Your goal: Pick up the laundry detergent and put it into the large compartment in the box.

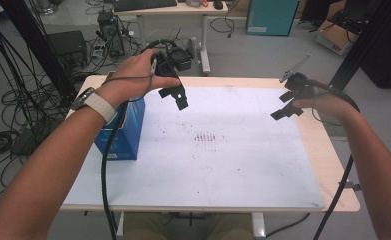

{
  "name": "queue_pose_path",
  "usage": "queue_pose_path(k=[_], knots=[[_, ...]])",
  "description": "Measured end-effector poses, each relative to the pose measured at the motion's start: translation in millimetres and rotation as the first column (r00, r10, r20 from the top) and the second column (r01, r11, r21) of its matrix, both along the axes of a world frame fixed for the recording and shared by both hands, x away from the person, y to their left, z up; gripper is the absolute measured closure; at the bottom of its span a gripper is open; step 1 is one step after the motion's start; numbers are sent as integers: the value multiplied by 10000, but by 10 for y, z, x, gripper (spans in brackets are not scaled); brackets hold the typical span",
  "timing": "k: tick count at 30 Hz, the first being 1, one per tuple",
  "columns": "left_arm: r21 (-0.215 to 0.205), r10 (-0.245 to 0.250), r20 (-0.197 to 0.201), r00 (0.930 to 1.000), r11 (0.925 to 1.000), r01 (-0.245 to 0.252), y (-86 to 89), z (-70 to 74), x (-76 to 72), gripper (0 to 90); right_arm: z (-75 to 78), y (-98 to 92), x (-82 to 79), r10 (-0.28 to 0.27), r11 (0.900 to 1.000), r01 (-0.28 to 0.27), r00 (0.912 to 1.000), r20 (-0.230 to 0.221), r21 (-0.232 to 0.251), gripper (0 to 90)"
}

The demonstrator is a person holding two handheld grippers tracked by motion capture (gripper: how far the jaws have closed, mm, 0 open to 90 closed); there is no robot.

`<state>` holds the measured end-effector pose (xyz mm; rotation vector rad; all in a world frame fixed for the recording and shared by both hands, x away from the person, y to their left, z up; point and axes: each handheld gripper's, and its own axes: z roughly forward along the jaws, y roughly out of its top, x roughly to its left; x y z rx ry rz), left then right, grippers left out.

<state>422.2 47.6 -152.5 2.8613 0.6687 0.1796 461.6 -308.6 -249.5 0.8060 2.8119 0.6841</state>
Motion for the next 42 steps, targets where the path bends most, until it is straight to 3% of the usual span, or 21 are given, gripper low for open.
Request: queue_pose_path(k=[4, 8, 10, 23, 42], knots=[[-171, -498, 58, 9987, 9986, 499, -82, -47, -43, 77, -1, 6, -11, -1, 10000, 1, 10000, -3, 5, 108], [-60, -853, 12, 9964, 9963, 854, -152, -126, -109, 78, 1, 12, -18, 22, 10000, -22, 10000, 23, 35, 108], [-261, -975, 25, 9952, 9949, 975, -207, -146, -139, 76, -3, 23, -16, 22, 10000, -22, 10000, 0, 11, 108], [-269, -1056, -123, 9943, 9941, 1053, -316, -214, -119, 76, -12, 35, -10, 65, 9999, -65, 10000, 56, 90, 107], [-198, -755, -86, 9971, 9970, 753, -265, -177, -100, 76, -9, 58, -12, 112, 9999, -113, 9999, 92, 121, 105]])
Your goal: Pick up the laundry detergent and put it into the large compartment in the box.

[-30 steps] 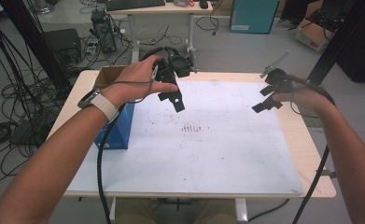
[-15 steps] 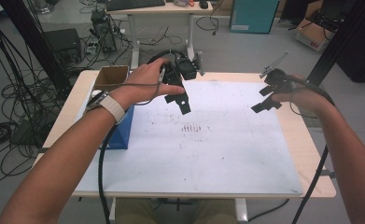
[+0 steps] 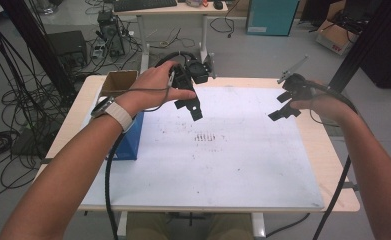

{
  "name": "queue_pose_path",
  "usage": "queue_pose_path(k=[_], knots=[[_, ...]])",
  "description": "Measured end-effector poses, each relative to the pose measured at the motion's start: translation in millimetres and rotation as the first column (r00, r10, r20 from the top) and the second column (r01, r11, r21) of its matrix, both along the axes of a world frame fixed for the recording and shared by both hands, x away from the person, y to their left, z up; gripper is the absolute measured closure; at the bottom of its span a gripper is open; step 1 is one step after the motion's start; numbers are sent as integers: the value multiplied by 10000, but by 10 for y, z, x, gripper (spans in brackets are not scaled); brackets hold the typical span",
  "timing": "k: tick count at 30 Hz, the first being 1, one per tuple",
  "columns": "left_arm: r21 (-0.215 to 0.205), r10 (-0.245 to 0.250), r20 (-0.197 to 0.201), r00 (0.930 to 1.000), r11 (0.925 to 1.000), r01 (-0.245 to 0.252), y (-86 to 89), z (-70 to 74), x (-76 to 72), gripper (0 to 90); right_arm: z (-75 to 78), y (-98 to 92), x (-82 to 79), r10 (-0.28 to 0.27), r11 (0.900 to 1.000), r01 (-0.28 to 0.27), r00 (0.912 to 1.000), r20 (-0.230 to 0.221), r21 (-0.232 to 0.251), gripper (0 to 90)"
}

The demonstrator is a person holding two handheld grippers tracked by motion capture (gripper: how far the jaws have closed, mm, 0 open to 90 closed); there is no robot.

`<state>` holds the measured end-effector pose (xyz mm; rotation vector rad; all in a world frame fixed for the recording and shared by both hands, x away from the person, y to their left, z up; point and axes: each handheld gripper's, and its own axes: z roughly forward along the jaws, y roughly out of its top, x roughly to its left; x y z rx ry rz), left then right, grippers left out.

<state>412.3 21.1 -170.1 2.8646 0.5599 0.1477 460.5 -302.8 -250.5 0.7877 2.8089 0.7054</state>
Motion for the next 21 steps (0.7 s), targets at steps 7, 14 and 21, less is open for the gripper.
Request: queue_pose_path(k=[7, 14, 21], knots=[[-145, 88, -25, 10000, 9999, -88, 15, 30, 14, 75, 20, 5, 4, 59, 10000, -59, 10000, 58, 59, 103], [-143, 159, 0, 9999, 9998, -159, 34, 38, 12, 75, 4, 10, 5, 93, 9999, -93, 9999, 80, 46, 103], [-195, 278, 69, 9996, 9994, -276, 72, 35, 35, 76, 3, 23, 10, 105, 9999, -105, 9999, 65, 8, 103]])
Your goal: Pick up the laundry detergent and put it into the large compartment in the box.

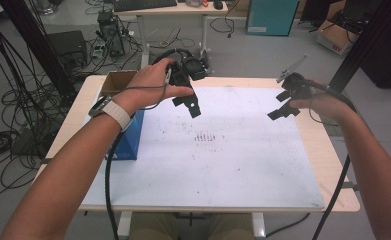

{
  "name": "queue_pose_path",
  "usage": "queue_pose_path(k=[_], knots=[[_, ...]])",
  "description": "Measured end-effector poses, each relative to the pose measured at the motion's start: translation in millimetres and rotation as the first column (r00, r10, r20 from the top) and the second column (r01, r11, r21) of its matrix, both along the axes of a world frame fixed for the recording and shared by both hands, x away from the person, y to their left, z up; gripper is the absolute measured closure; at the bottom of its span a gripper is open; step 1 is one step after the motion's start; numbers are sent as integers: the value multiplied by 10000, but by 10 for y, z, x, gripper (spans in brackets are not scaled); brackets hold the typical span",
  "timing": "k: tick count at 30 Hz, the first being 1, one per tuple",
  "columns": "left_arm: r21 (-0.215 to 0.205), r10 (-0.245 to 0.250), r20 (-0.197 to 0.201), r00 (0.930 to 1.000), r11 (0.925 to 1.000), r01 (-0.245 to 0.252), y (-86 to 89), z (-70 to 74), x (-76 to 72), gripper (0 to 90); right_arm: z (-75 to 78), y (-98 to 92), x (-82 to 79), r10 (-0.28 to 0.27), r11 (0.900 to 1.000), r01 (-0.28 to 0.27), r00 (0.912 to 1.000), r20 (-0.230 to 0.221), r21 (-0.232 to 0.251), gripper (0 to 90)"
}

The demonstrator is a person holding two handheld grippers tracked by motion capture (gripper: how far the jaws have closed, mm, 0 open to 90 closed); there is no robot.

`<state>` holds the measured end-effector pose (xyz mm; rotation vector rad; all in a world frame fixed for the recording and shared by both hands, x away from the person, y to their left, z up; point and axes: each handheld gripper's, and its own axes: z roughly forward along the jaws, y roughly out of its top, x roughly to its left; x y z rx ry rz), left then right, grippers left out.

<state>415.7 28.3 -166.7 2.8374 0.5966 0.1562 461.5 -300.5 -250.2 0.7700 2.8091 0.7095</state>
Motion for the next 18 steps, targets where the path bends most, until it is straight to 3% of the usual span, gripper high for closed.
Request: queue_pose_path(k=[18], knots=[[-39, 56, -28, 10000, 10000, -56, 30, 20, 40, 76, 20, -52, 23, -177, 9998, 177, 9998, 20, 71, 100]])
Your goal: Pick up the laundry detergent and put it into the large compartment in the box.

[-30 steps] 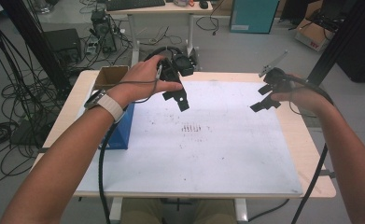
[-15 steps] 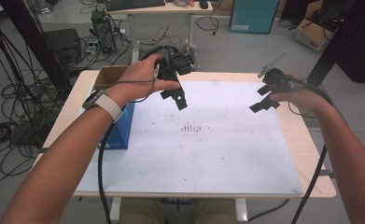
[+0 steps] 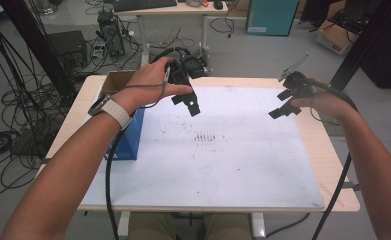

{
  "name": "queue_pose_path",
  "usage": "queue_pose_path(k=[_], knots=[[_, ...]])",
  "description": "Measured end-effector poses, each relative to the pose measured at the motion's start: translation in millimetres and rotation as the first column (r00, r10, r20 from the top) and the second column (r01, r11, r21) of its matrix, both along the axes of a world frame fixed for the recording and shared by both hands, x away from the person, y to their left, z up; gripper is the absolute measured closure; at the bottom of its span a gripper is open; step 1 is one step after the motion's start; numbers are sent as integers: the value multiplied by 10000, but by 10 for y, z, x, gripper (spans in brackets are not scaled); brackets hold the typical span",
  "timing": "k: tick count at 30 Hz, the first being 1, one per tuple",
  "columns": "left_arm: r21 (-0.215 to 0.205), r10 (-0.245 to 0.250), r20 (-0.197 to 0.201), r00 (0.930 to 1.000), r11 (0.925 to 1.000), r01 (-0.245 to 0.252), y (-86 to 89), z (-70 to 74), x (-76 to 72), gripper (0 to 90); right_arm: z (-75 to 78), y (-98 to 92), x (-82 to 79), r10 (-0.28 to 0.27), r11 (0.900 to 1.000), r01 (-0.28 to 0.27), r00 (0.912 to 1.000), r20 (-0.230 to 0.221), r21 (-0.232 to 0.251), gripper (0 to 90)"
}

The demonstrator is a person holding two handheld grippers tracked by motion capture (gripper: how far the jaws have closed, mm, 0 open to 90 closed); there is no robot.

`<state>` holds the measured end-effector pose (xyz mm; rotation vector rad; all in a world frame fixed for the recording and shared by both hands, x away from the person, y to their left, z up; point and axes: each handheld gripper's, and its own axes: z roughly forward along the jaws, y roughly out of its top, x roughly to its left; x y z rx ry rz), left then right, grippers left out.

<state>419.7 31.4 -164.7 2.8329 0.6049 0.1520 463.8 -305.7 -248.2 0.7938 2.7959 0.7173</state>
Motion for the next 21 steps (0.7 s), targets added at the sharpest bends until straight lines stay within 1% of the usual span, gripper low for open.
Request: queue_pose_path(k=[6, 13, 17, 21], knots=[[-6, 57, 5, 10000, 10000, -57, 14, 4, 1, 76, -18, -12, -5, -2, 10000, 2, 10000, -13, -10, 100], [58, 89, -15, 10000, 9999, -89, 5, -7, 12, 76, -28, 23, -5, 75, 10000, -75, 10000, -29, -13, 100], [119, 84, -35, 10000, 9999, -84, -3, -17, 24, 76, -52, -1, -7, 44, 10000, -44, 10000, -72, 19, 99], [82, 112, -55, 9999, 9999, -111, -13, -22, 33, 76, -55, -25, -9, -3, 10000, 3, 10000, -89, 22, 100]])
